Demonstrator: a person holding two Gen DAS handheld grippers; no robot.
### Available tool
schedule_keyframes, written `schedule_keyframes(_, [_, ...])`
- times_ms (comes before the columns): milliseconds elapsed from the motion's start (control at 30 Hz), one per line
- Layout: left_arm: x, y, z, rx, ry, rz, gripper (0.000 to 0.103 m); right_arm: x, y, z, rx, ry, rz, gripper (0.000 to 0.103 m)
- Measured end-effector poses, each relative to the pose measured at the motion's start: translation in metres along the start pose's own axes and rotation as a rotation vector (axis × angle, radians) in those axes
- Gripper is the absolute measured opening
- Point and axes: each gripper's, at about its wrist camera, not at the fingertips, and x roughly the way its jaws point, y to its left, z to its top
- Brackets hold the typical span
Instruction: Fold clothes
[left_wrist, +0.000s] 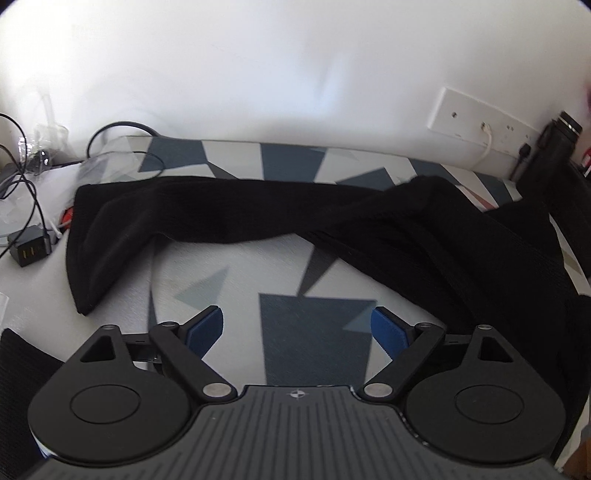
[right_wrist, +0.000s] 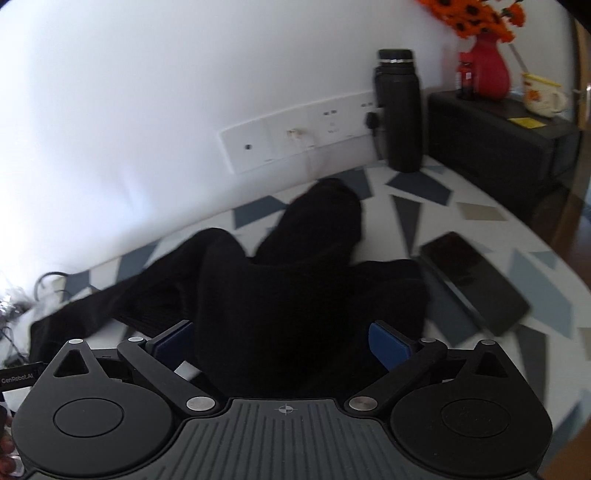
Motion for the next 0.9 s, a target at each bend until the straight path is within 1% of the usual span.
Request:
schedule_keyframes(33, [0.001,-0.004,-0.003,0.002,0.009,-0.008,0.093,-0.003,-0.004,-0.002,-0.002,-0.007,-0.010,0.102])
schedule_keyframes(200, [0.009,-0.022,-0.019,0.007,0.053,-0.070,0.100,-0.008,-0.032,-0.002,0.046,-0.021,-0.021,0.102])
schedule_keyframes(333, [0.016,-0.045,-0.024,0.019,0.077,-0.091,0.102,0.006,-0.064,0.005,0.109,0.000,0.030,0.102])
schedule_keyframes(400, [0.021,-0.061,-0.027,0.032,0.092,-0.093,0.102,0.017,-0.080,0.008,0.123,0.023,0.068,0.099])
schedule_keyframes(467, [0.026,-0.078,-0.030,0.040,0.108,-0.094,0.102,0.029,-0.096,0.013,0.130,0.046,0.108,0.090])
schedule_keyframes(533, [0.032,-0.095,-0.029,0.039,0.125,-0.095,0.102,0.041,-0.112,0.019,0.129,0.056,0.135,0.086])
schedule_keyframes(600, [0.039,-0.109,-0.026,0.018,0.136,-0.101,0.102,0.055,-0.128,0.026,0.135,0.072,0.163,0.080])
schedule_keyframes(633, [0.042,-0.116,-0.023,0.000,0.136,-0.101,0.102,0.064,-0.136,0.030,0.140,0.084,0.179,0.075])
schedule_keyframes(667, [0.046,-0.122,-0.020,-0.020,0.135,-0.100,0.102,0.074,-0.143,0.034,0.145,0.101,0.191,0.072])
schedule_keyframes(767, [0.055,-0.142,-0.011,-0.060,0.128,-0.093,0.102,0.097,-0.159,0.043,0.156,0.149,0.213,0.072])
schedule_keyframes(900, [0.064,-0.167,-0.005,-0.058,0.147,-0.064,0.102,0.128,-0.167,0.048,0.170,0.235,0.260,0.072])
